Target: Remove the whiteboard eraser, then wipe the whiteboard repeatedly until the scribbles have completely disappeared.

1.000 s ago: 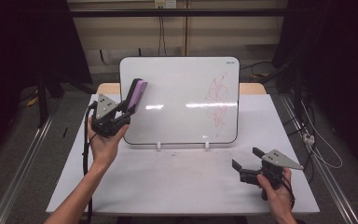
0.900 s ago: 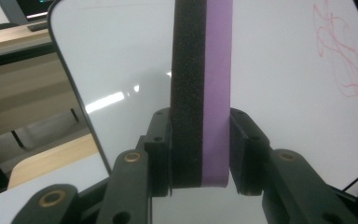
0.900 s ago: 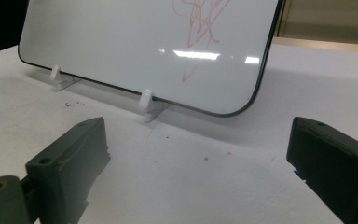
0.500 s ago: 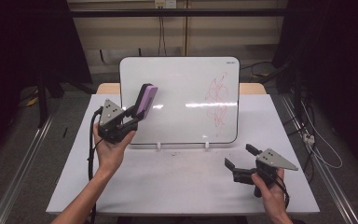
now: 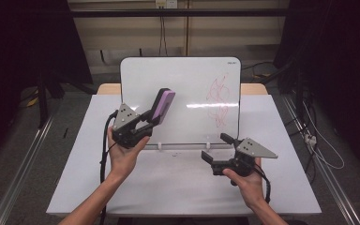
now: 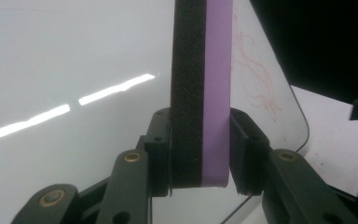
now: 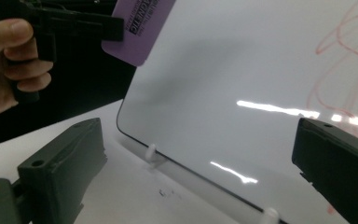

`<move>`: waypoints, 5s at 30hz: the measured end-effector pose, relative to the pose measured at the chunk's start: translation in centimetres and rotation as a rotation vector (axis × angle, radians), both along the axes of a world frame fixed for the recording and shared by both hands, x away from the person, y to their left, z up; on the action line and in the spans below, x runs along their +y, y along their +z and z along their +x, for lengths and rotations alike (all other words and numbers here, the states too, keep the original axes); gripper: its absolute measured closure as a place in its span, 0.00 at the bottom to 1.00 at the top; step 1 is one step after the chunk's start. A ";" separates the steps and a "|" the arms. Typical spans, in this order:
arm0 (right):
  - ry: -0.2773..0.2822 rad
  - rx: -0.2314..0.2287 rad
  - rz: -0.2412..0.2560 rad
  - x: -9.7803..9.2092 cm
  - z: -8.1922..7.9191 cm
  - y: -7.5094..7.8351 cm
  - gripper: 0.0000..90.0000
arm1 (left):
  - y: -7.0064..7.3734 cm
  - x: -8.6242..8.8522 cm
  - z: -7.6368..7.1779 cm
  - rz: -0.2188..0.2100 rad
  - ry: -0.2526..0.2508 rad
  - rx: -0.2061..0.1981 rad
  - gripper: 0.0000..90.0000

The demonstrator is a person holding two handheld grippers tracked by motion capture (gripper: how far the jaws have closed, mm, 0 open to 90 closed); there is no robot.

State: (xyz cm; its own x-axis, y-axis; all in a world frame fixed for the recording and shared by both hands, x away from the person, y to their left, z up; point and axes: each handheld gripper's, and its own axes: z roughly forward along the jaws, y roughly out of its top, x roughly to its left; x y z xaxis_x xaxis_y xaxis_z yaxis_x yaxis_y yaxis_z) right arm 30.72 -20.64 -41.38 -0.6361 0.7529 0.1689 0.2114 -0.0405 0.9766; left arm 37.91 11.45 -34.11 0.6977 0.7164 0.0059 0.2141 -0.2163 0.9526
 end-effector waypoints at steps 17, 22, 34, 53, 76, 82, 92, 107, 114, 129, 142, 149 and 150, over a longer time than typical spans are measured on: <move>-0.039 -0.041 0.218 2.4 3.0 1.5 0.08 | -0.9 -3.2 -0.6 -0.071 -0.048 0.012 0.71; -0.031 -0.026 0.286 3.1 3.4 1.7 0.09 | -1.1 -3.8 -0.8 -0.075 -0.061 0.013 0.71; -0.043 0.006 0.426 4.1 4.4 1.7 0.18 | -2.1 -4.8 -1.4 -0.076 -0.085 0.029 0.71; -0.086 0.074 0.476 5.1 4.8 1.0 0.45 | -3.0 -5.6 -1.6 -0.060 -0.100 0.044 0.71; -0.157 0.032 0.317 3.8 4.6 1.1 0.47 | -3.9 -5.2 -0.8 -0.017 -0.094 0.105 0.24; -0.164 0.027 0.270 3.2 4.6 1.2 0.47 | -3.8 -4.2 -0.4 -0.006 -0.072 0.129 0.14; -0.174 -0.003 0.181 2.1 4.3 1.1 0.47 | -3.5 -1.3 -0.6 -0.012 -0.041 0.131 0.07; -0.200 -0.044 0.039 0.5 3.3 0.9 0.47 | -4.4 3.2 -1.4 0.014 -0.016 0.160 0.06; -0.235 -0.055 -0.027 -0.9 2.6 0.8 0.47 | -5.1 4.4 -2.5 0.104 0.064 0.154 0.07; -0.299 -0.081 -0.171 -2.9 2.8 1.5 0.47 | -7.4 7.8 -5.2 0.098 0.139 0.136 0.07; -0.369 -0.095 -0.298 -3.9 5.5 4.4 0.47 | -8.5 8.7 -5.0 0.091 0.138 0.154 0.07; -0.407 -0.089 -0.494 -3.1 8.0 5.8 0.47 | -8.5 8.7 -4.9 0.095 0.137 0.148 0.08; -0.407 -0.089 -0.494 -3.1 8.0 5.8 0.47 | -8.5 8.7 -5.1 0.091 0.150 0.145 0.08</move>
